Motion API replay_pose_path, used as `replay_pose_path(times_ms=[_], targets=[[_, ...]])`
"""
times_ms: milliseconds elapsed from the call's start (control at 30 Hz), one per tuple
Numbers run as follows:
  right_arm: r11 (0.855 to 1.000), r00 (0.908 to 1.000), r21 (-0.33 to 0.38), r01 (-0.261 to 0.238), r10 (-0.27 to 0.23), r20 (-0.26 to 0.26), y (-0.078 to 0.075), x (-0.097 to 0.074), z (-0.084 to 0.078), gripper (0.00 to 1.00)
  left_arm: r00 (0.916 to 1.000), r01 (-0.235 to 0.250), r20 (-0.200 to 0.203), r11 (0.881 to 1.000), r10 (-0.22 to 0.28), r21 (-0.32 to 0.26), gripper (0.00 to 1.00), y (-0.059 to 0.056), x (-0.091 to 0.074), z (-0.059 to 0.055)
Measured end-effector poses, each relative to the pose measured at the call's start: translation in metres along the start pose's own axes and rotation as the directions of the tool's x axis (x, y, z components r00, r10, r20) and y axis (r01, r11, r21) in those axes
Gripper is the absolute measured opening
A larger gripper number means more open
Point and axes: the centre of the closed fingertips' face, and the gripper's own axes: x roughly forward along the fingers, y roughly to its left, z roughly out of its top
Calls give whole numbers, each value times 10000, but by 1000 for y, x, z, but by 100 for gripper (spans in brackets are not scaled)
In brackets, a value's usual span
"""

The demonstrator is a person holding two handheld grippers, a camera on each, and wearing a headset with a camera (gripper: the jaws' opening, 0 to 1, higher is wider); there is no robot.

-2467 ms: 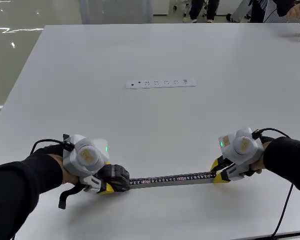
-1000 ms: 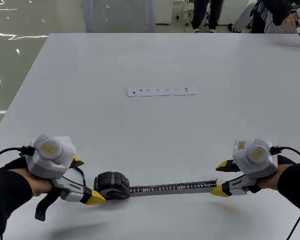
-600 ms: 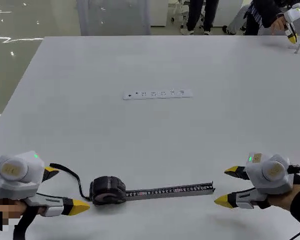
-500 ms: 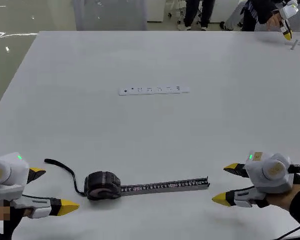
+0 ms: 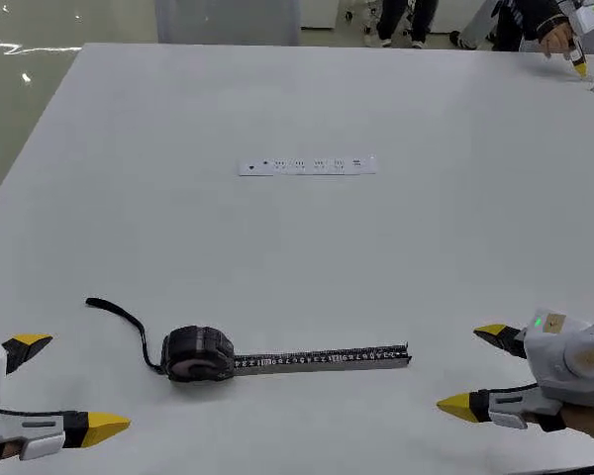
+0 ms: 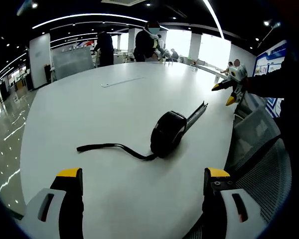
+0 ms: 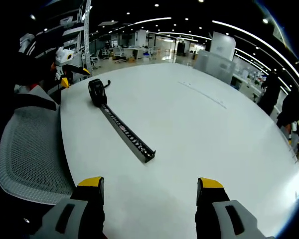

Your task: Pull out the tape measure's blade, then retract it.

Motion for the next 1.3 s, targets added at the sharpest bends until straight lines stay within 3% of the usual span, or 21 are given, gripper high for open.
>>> replay_pose_path(times_ms=[133, 233, 333, 500, 933, 1300], targets=[[9998, 9999, 152, 150, -151, 62, -3, -4, -5, 83, 9991, -266, 323, 9996, 265, 19, 99, 6, -4, 1], [9985, 9995, 497, 247, -257, 193, -4, -8, -9, 91, 9983, -539, 223, 9985, 537, 94, 99, 11, -7, -7], [9978, 9987, 571, 342, -362, 345, -6, -9, -12, 99, 9970, -661, 393, 9978, 660, 14, 99, 16, -9, -9], [9972, 9982, 657, 360, -390, 463, -9, -14, -16, 99, 9947, -951, 377, 9954, 953, -74, 99, 18, -13, -12], [9972, 9982, 715, 213, -252, 537, -5, -24, -24, 99, 9939, -1017, 416, 9947, 1023, -161, 99, 15, -19, -13], [9956, 9977, 896, 271, -324, 589, -1, -26, -20, 99, 9922, -1145, 472, 9932, 1154, -216, 99, 17, -19, -6]])
